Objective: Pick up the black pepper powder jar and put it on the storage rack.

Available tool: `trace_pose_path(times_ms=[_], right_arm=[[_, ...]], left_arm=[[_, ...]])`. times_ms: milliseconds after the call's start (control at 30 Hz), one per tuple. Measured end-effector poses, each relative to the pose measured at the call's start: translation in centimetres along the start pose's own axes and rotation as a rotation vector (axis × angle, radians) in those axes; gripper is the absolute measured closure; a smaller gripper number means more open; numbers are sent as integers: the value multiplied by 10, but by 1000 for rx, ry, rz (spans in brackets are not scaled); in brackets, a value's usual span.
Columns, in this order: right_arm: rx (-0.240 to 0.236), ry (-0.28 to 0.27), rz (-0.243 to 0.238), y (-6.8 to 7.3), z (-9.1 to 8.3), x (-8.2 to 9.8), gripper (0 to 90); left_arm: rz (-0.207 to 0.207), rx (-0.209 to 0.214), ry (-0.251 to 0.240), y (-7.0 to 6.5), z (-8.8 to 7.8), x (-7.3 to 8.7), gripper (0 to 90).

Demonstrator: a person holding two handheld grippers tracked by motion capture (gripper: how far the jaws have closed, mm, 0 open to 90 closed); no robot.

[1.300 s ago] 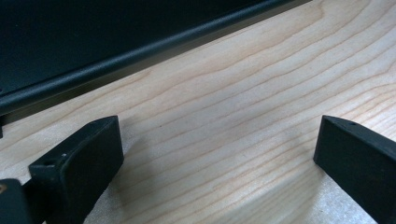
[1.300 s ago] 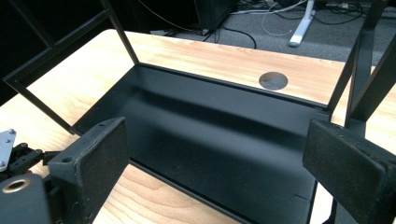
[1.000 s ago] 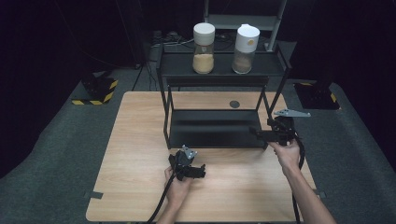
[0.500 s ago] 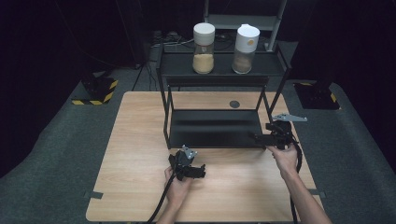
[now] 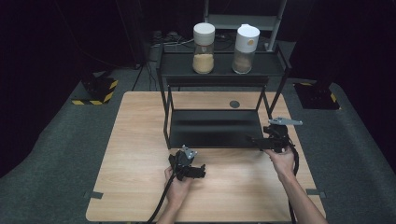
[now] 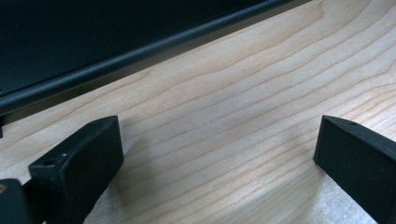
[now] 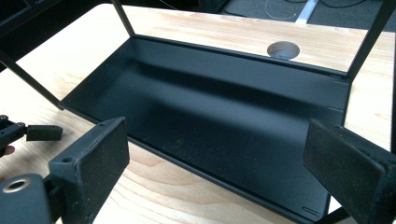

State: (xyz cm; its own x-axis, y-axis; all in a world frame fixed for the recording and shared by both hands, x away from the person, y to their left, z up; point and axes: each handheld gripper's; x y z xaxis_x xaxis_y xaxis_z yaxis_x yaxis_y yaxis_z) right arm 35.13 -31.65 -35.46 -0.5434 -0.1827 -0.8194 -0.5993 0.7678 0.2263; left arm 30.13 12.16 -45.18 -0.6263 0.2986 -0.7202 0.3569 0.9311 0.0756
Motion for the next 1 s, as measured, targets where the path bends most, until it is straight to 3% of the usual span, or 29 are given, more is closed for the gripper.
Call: trace_pose_path(times_ms=[1000], right_arm=[[5, 24, 18, -1, 11, 27, 67]], left_arm=[[-1, 0, 0, 0, 0, 0, 12]])
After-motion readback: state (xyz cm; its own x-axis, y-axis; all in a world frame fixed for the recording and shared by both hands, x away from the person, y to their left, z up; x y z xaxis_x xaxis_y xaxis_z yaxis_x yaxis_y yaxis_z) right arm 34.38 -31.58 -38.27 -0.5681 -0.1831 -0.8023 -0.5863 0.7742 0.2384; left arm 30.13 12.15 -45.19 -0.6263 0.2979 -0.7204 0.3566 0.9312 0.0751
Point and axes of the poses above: each handheld gripper's, and its own axes: z roughly forward along the jaws, x roughly out of its underside, y roughly to its left, and after that the axes turned 7 degrees about -x, right-handed
